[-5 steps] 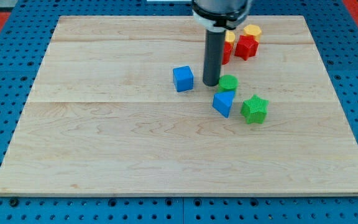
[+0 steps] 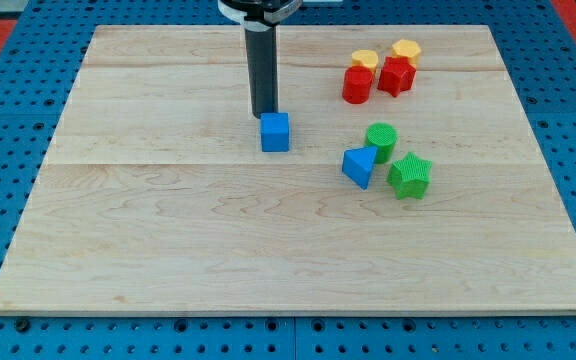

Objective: Place the blue cube towards the top left side of the blue triangle

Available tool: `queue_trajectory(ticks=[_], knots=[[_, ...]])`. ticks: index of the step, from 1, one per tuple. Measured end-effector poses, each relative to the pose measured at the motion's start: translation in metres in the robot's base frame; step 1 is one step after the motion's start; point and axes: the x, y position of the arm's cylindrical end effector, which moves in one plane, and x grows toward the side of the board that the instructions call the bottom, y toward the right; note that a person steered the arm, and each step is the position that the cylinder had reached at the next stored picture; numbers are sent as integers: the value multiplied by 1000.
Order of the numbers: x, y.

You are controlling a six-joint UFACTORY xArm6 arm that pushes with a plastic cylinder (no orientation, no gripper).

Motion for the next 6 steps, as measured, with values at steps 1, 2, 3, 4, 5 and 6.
queue_trajectory(ticks=[1, 2, 3, 4, 5, 6], knots=[[0, -30], [7, -38], [23, -3], [28, 30], [28, 36], [27, 44]])
